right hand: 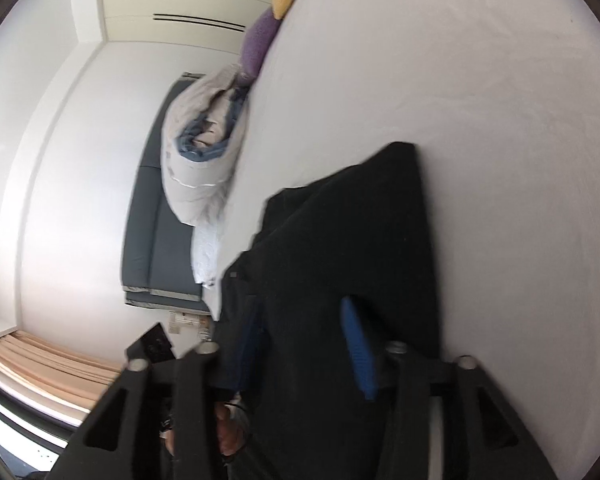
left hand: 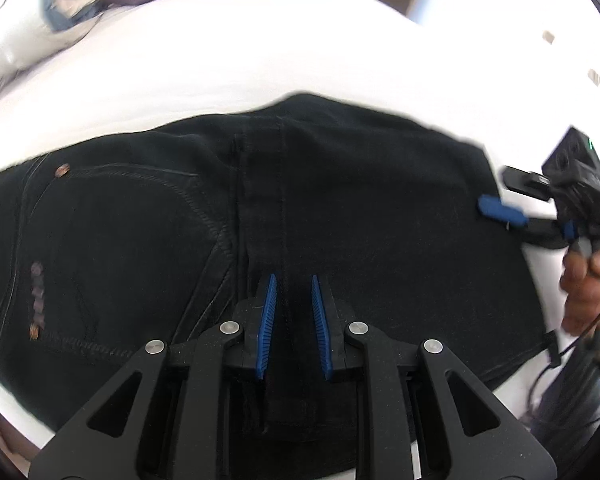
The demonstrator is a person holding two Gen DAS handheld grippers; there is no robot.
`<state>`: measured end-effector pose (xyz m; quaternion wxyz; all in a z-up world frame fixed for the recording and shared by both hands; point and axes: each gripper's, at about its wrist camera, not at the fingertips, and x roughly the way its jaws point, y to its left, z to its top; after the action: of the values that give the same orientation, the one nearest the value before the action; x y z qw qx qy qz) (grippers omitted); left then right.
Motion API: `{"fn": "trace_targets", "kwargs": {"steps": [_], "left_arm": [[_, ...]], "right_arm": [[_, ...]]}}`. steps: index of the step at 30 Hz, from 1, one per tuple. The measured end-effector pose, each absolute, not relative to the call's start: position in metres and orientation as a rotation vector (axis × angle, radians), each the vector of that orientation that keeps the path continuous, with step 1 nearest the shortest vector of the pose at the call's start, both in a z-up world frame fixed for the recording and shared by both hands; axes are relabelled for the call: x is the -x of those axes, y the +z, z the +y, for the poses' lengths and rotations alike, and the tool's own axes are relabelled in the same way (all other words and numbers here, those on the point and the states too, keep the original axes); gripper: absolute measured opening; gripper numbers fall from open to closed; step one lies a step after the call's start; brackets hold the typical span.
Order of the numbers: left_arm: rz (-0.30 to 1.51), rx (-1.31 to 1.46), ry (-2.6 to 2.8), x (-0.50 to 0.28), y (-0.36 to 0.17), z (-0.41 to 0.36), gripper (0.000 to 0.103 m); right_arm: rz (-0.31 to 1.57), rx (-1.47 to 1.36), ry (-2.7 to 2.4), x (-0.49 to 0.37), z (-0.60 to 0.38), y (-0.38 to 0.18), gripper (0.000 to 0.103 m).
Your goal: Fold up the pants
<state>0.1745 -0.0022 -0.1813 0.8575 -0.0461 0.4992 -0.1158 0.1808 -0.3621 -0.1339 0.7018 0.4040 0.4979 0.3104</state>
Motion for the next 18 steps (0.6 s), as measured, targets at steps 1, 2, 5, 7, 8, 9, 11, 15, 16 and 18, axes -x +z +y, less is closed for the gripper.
{"fn": "trace_targets", "kwargs": {"steps": [1,2,5,7,8,9,11,15,16,18], "left_arm": [[1.026,0.139,-0.223,-0.169,-0.176,0.009,0.018],[0.994,0.196,-0.196,-0.160,-0.171,0.025,0.018],[0.925,0.402,-0.094,-0.129,-0.163,0.084,0.023],[0.876,0.521,-0.029,-0.109,-0.160,0.122,0.082],[0.826,0.589,0.024,-0.095,-0.158,0.146,0.097],[0.759,0.644,0.078,-0.080,-0.154,0.166,0.103],[0.658,0.743,0.145,-0.057,-0.153,0.207,0.103],[0.633,0.944,0.179,-0.046,-0.171,0.261,0.103],[0.628,1.031,0.154,-0.046,-0.181,0.274,0.102],[0.630,1.136,0.121,-0.047,-0.196,0.286,0.102]], "right_arm": [[1.084,-0.918,0.711,-0.176,-0.362,-0.130,0.073],[1.057,-0.937,0.735,-0.168,-0.360,-0.125,0.082],[1.071,-0.900,0.759,-0.151,-0.346,-0.130,0.085],[1.055,-0.836,0.748,-0.145,-0.342,-0.132,0.079],[1.053,-0.827,0.746,-0.144,-0.341,-0.133,0.079],[1.054,-0.830,0.740,-0.145,-0.340,-0.132,0.079],[1.066,-0.835,0.726,-0.146,-0.341,-0.133,0.079],[1.071,-0.815,0.713,-0.141,-0.345,-0.132,0.079],[1.068,-0.811,0.711,-0.141,-0.343,-0.132,0.079],[1.067,-0.810,0.707,-0.141,-0.343,-0.132,0.079]]}}
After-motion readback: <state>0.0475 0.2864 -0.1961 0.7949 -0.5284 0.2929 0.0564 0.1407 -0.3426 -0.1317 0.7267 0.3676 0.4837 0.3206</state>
